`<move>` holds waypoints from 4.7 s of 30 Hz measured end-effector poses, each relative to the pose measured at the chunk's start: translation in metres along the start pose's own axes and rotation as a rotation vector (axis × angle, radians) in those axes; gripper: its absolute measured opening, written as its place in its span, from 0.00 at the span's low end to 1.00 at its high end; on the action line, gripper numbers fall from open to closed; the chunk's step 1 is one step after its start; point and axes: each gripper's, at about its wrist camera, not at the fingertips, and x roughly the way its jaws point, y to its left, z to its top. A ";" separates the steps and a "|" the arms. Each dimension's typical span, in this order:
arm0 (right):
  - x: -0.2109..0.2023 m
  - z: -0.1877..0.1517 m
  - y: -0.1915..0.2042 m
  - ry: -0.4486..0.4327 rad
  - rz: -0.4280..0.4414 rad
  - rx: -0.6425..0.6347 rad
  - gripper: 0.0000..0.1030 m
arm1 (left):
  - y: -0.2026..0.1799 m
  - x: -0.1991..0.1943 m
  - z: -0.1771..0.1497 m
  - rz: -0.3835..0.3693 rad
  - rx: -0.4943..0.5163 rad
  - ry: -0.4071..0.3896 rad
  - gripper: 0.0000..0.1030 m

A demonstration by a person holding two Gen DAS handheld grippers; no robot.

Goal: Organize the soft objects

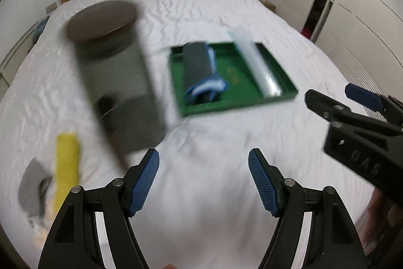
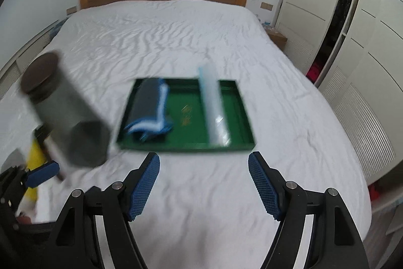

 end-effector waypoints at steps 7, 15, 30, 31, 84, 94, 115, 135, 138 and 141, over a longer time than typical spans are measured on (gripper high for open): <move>-0.056 -0.040 0.113 0.047 0.153 -0.025 0.69 | 0.111 -0.052 -0.048 0.079 0.046 0.012 0.66; -0.062 -0.050 0.227 0.046 0.341 -0.029 0.68 | 0.246 -0.049 -0.071 0.207 -0.006 0.071 0.66; 0.049 -0.031 0.309 0.108 0.385 -0.095 0.67 | 0.320 0.027 -0.089 0.086 0.031 0.192 0.66; 0.058 -0.030 0.311 0.122 0.392 -0.093 0.65 | 0.320 0.032 -0.089 0.094 0.039 0.199 0.66; 0.046 -0.006 0.338 -0.001 0.615 -0.146 0.14 | 0.343 -0.043 -0.063 0.191 -0.134 0.035 0.30; 0.022 0.011 0.318 -0.055 0.717 -0.171 0.14 | 0.329 -0.081 -0.057 0.244 -0.208 0.020 0.30; -0.001 -0.081 0.143 0.233 0.596 -0.088 0.14 | 0.159 -0.055 -0.090 0.009 -0.066 0.265 0.30; 0.037 -0.025 -0.075 0.147 0.263 -0.021 0.14 | -0.029 0.028 0.036 -0.261 -0.005 0.096 0.30; 0.059 0.004 -0.092 0.100 0.233 -0.037 0.14 | -0.038 0.044 0.065 -0.256 -0.030 0.055 0.30; 0.082 0.032 -0.105 0.066 0.216 -0.044 0.14 | -0.042 0.060 0.093 -0.247 -0.059 0.020 0.30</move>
